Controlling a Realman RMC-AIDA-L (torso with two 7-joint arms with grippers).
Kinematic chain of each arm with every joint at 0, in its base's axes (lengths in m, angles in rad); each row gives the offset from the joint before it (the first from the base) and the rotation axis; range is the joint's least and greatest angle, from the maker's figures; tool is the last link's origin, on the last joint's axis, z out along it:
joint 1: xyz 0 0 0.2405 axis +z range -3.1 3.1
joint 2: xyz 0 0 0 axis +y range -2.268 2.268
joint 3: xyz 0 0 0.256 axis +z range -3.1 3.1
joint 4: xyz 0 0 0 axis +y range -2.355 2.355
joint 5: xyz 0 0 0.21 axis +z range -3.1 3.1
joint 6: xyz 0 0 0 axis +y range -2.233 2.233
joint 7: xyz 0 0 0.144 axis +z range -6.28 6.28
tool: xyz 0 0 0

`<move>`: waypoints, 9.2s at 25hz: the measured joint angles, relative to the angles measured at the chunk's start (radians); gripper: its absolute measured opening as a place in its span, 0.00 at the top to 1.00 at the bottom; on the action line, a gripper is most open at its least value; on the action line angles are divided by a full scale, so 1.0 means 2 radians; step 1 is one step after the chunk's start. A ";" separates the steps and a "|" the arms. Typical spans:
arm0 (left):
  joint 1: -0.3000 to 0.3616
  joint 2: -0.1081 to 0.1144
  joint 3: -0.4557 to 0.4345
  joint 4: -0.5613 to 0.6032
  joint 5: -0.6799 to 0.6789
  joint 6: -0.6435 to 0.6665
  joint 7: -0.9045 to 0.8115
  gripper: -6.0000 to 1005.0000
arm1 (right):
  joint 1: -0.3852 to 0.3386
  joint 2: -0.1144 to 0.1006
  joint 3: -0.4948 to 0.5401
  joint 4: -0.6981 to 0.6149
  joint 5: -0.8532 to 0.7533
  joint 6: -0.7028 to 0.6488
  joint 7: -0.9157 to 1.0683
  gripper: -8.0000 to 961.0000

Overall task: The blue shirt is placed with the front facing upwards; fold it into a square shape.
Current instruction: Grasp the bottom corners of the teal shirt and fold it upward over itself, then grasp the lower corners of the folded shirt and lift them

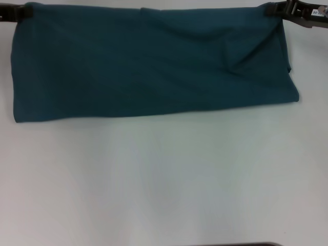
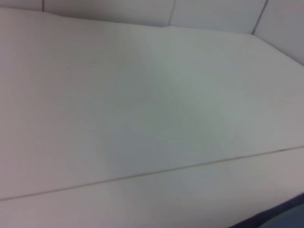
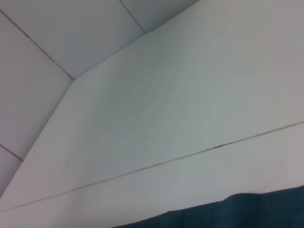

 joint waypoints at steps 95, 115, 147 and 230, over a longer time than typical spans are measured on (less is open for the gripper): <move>0.165 -0.100 0.037 -0.136 -0.155 0.162 0.027 0.13 | -0.120 -0.017 -0.053 -0.051 -0.034 -0.147 0.054 0.29; 0.162 -0.100 0.037 -0.135 -0.153 0.148 0.029 0.13 | -0.106 -0.007 -0.058 -0.034 -0.034 -0.126 0.052 0.29; 0.167 -0.096 0.036 -0.134 -0.130 0.148 0.022 0.13 | -0.114 -0.016 -0.082 -0.040 -0.031 -0.124 0.055 0.98; 0.152 -0.031 0.044 -0.076 0.005 0.157 -0.038 0.58 | -0.105 -0.027 -0.069 -0.041 -0.030 -0.123 0.068 0.98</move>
